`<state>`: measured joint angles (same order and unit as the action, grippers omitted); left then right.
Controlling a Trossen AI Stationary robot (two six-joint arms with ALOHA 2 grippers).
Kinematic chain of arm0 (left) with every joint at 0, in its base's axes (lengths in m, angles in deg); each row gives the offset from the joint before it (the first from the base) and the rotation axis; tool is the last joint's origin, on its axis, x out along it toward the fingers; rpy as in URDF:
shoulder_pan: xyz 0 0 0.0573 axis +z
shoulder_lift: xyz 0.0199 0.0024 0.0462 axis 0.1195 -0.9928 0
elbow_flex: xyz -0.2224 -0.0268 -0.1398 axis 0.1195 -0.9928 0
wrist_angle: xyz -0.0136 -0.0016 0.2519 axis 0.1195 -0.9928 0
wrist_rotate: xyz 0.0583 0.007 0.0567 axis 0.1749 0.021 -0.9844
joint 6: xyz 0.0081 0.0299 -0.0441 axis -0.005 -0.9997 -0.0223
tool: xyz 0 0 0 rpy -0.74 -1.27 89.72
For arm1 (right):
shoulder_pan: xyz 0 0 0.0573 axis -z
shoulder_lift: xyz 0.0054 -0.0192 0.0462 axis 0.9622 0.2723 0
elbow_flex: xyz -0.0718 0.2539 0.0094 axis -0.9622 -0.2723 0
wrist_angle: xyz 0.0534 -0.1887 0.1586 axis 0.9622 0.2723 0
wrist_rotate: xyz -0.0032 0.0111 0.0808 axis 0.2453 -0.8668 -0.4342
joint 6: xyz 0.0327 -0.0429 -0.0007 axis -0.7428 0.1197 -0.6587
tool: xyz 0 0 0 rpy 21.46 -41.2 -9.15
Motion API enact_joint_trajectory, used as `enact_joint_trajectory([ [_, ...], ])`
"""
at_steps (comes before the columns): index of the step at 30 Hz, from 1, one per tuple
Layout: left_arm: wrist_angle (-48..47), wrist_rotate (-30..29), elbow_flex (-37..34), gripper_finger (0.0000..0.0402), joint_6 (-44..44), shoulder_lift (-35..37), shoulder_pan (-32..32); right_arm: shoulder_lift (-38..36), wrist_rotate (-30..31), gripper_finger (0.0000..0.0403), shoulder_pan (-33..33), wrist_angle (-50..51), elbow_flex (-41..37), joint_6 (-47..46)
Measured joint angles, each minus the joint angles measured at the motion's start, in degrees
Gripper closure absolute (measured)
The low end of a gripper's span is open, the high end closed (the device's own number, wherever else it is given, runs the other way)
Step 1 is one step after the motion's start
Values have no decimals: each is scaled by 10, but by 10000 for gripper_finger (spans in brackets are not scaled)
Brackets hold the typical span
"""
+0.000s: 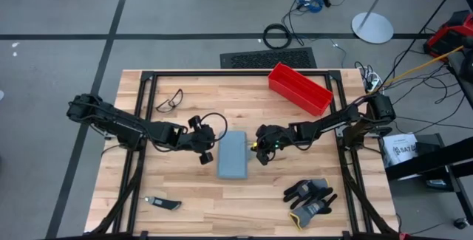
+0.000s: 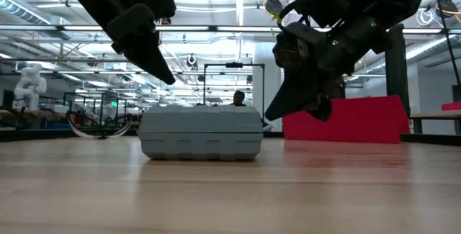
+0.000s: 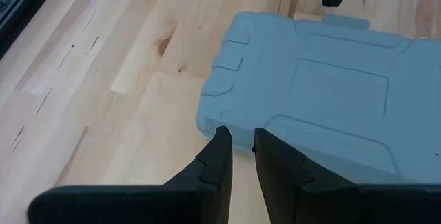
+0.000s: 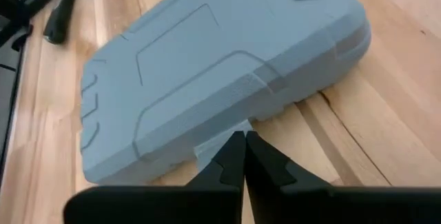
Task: Prefit tool cases
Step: Open the toolbox
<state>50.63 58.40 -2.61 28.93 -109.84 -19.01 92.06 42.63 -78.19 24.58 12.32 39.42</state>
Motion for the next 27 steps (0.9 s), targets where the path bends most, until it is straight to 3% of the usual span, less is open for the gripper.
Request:
enact_joint_trajectory([
  [7,-33,16,0,333,70,-13,-2,0,0,313,-11,34,0,-15],
  [16,-31,32,0,333,71,-64,-8,0,0,192,-14,28,0,-82],
  [20,-31,32,0,333,70,-71,-9,0,0,172,-14,11,0,-107],
  [27,-29,32,0,333,71,-71,-11,36,3,181,-14,-24,0,-127],
])
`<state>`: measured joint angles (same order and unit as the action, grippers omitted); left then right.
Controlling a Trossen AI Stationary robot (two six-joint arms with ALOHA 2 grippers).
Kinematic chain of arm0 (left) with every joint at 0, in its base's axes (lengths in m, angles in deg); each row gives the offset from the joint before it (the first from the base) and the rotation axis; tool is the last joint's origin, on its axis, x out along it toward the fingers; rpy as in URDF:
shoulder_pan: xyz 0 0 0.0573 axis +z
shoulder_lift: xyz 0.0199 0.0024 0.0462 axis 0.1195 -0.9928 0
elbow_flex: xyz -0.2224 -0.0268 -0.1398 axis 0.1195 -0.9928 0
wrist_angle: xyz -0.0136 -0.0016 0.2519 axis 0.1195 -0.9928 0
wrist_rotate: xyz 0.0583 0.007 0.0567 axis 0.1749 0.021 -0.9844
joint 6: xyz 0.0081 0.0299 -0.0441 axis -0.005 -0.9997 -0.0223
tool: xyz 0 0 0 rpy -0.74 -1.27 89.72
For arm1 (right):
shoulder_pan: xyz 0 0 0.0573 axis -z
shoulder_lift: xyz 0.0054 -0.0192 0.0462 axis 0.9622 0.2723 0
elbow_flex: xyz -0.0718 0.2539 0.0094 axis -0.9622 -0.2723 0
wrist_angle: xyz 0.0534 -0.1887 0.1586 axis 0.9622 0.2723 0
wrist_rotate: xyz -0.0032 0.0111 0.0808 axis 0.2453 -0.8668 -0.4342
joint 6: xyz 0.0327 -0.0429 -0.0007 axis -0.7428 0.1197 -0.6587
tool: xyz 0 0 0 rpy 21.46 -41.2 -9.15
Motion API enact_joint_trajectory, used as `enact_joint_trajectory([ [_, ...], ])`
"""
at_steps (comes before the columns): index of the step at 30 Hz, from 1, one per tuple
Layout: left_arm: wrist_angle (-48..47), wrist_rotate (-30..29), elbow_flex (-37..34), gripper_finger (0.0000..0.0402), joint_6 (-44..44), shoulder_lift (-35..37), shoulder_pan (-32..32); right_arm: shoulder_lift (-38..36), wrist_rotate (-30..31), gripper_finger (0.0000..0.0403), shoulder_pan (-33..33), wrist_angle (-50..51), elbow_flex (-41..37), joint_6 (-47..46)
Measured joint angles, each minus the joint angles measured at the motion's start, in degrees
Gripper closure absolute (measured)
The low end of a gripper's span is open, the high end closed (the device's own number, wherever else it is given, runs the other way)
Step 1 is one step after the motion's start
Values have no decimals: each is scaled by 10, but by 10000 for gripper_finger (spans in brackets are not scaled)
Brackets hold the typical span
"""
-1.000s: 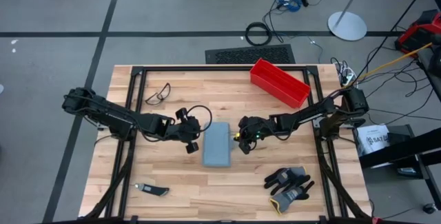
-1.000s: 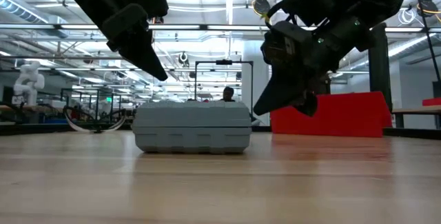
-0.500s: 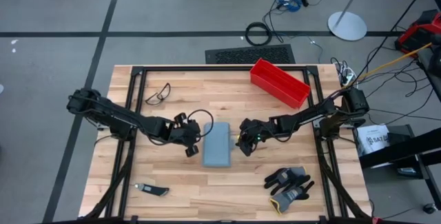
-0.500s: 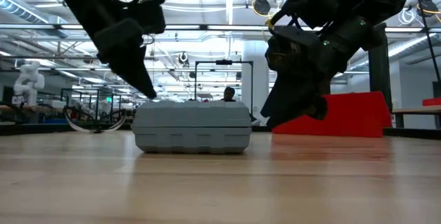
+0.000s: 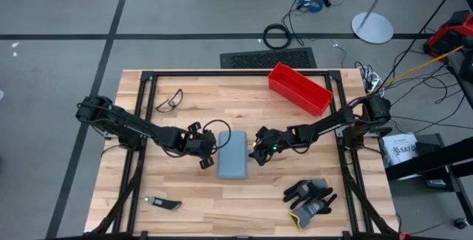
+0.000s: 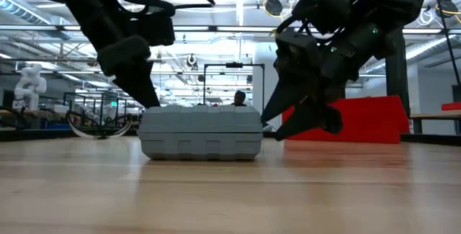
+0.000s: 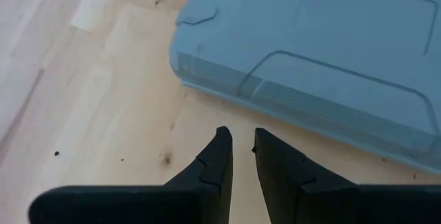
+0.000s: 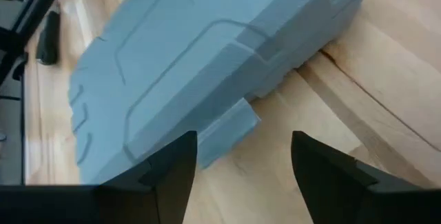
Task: Prefit tool cases
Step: Open the toolbox
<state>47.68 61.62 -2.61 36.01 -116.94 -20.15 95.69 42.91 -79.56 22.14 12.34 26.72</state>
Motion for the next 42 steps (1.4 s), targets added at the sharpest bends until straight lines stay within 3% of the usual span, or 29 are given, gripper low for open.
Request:
enact_joint_trajectory([
  [7,17,1,0,333,0,-2,-8,50,-3,185,0,-74,0,-4],
  [10,22,3,0,333,0,-2,-8,55,-5,208,0,-84,0,2],
  [18,21,1,0,333,-1,-2,-8,57,-8,385,2,-131,0,31],
  [34,21,-22,0,333,-1,-2,-8,-7,-31,401,1,-150,1,52],
  [38,9,-36,0,333,0,-2,-8,-36,-24,401,1,-94,1,61],
  [42,-48,-16,1,333,15,-1,-11,-37,46,401,-5,21,-1,44],
])
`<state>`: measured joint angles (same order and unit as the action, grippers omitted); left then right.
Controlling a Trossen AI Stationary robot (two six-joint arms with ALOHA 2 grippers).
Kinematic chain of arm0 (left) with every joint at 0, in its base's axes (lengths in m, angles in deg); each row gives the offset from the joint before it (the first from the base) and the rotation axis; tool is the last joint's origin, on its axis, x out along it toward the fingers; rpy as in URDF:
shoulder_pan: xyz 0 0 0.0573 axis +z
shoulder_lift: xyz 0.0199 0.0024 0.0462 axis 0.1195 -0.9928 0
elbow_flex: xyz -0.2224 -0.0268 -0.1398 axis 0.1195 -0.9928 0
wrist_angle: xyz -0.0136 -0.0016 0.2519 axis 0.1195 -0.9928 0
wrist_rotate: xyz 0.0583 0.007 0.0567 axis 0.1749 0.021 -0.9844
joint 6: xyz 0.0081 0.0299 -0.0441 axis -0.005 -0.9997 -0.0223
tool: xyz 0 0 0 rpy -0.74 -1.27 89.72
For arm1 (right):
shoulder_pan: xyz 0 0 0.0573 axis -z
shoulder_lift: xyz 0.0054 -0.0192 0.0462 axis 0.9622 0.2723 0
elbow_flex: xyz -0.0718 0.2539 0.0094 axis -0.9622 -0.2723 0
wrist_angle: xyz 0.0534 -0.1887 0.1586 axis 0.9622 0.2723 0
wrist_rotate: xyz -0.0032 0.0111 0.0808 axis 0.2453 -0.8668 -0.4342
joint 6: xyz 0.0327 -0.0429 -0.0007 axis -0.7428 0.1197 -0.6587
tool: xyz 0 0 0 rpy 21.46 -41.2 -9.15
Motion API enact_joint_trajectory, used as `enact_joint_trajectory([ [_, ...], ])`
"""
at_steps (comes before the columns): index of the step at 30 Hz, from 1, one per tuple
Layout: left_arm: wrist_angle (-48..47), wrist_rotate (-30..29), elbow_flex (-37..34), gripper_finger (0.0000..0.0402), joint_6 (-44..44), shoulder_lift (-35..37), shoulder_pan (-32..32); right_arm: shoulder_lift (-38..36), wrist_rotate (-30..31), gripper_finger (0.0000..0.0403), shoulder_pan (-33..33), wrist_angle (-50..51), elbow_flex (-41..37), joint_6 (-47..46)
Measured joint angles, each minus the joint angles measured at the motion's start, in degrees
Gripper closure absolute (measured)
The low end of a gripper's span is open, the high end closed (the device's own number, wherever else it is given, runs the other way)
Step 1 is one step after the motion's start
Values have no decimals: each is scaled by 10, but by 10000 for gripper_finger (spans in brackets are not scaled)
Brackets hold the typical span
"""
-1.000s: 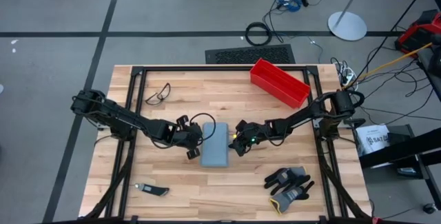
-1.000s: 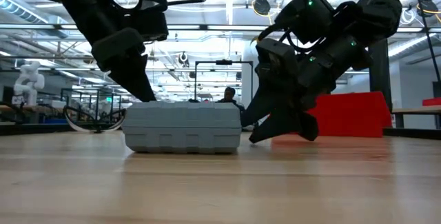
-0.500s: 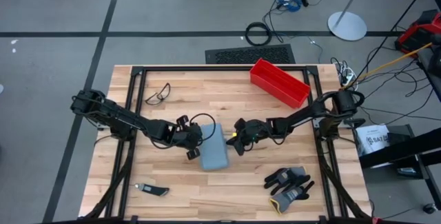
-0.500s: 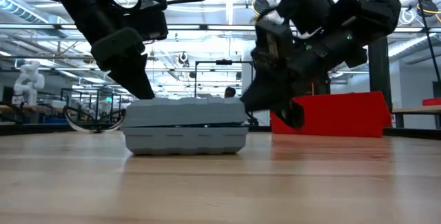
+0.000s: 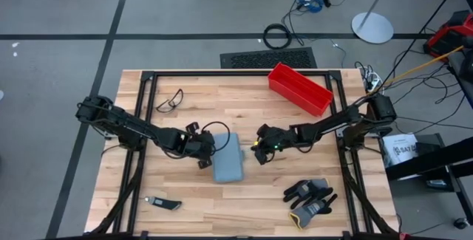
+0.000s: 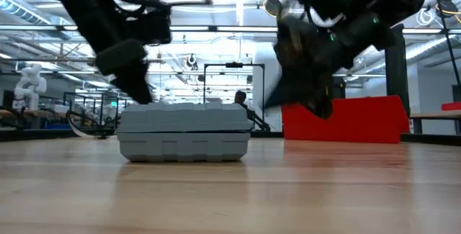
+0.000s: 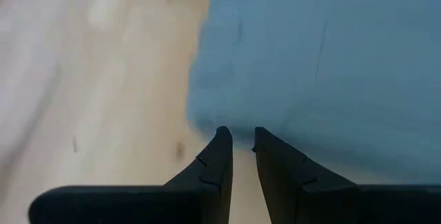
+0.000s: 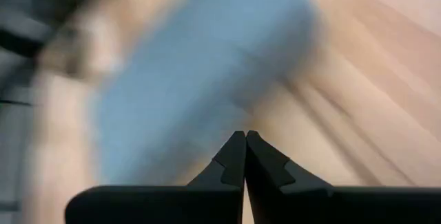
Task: Prefit tool cases
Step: Open the toolbox
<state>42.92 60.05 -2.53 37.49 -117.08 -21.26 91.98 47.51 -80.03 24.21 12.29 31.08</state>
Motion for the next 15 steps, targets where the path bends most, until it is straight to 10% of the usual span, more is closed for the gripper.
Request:
enact_joint_trajectory([
  [15,-51,105,-4,333,61,-1,-4,107,17,402,-14,-148,1,-13],
])
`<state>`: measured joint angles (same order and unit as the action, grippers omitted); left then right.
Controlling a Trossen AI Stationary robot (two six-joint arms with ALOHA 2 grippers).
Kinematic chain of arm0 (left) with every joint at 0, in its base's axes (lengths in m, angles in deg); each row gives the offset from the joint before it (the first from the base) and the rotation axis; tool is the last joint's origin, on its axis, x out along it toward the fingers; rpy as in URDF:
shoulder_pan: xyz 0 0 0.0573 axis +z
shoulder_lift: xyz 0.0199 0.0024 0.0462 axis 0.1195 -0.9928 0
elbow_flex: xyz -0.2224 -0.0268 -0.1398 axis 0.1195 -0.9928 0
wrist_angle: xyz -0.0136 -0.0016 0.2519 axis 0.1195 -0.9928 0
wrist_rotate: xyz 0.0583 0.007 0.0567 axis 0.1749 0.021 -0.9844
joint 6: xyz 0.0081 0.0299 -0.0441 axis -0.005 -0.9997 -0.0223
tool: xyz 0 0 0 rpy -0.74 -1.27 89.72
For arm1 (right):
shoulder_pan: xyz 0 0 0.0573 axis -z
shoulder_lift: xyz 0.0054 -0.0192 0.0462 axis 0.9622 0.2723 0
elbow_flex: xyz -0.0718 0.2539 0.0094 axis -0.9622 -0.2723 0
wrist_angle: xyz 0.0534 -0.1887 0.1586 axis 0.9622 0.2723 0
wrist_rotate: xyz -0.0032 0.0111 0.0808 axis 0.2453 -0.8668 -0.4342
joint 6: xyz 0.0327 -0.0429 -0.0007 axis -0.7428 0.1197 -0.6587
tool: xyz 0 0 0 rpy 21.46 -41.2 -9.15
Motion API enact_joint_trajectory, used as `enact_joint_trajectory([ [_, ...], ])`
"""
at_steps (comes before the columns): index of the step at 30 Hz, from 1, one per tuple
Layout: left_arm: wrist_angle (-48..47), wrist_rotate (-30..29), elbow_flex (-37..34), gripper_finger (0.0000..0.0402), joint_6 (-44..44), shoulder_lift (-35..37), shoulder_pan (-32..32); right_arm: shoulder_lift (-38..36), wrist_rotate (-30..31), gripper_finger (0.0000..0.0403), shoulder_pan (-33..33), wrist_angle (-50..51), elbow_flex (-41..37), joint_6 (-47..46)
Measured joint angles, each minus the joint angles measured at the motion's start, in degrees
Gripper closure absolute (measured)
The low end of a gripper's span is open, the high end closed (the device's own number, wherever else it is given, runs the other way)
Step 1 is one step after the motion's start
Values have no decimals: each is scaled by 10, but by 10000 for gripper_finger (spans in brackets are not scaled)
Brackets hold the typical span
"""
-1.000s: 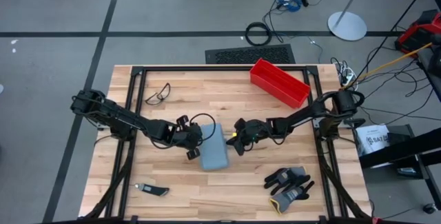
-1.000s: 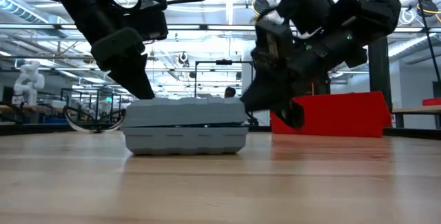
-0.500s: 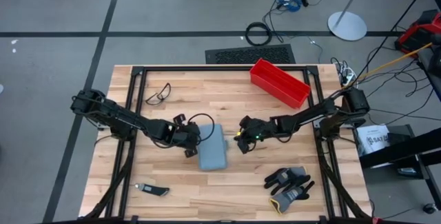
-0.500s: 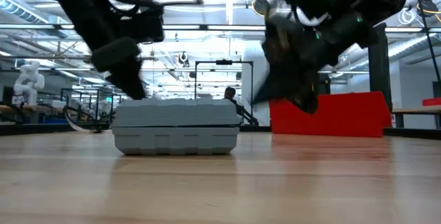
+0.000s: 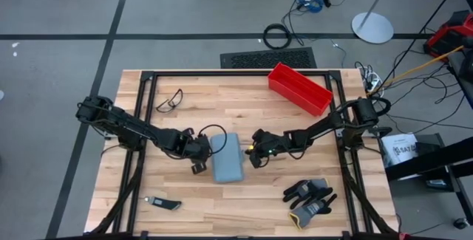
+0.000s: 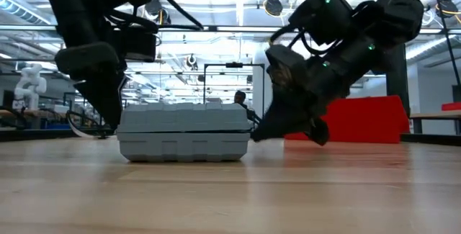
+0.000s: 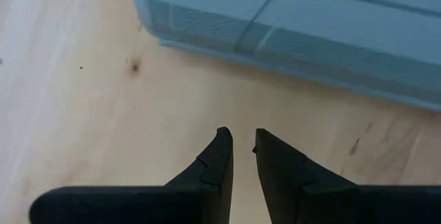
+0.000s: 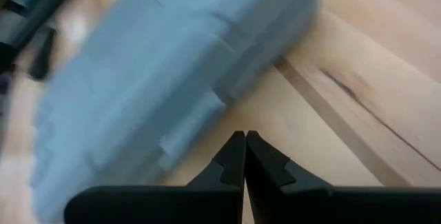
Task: Prefit tool cases
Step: Open the toolbox
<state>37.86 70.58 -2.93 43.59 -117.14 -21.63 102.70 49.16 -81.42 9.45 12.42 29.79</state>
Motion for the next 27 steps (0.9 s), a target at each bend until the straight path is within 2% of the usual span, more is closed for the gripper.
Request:
enact_joint_trajectory([
  [8,69,0,0,333,-3,0,0,2,0,403,0,-19,15,16],
  [16,68,-4,-1,333,-5,0,-1,2,-16,403,0,0,62,50],
  [22,62,-24,-3,334,-4,0,-1,2,-23,403,-1,4,87,66],
  [27,72,-62,-3,334,-3,-2,1,0,-55,403,-3,-16,107,77],
])
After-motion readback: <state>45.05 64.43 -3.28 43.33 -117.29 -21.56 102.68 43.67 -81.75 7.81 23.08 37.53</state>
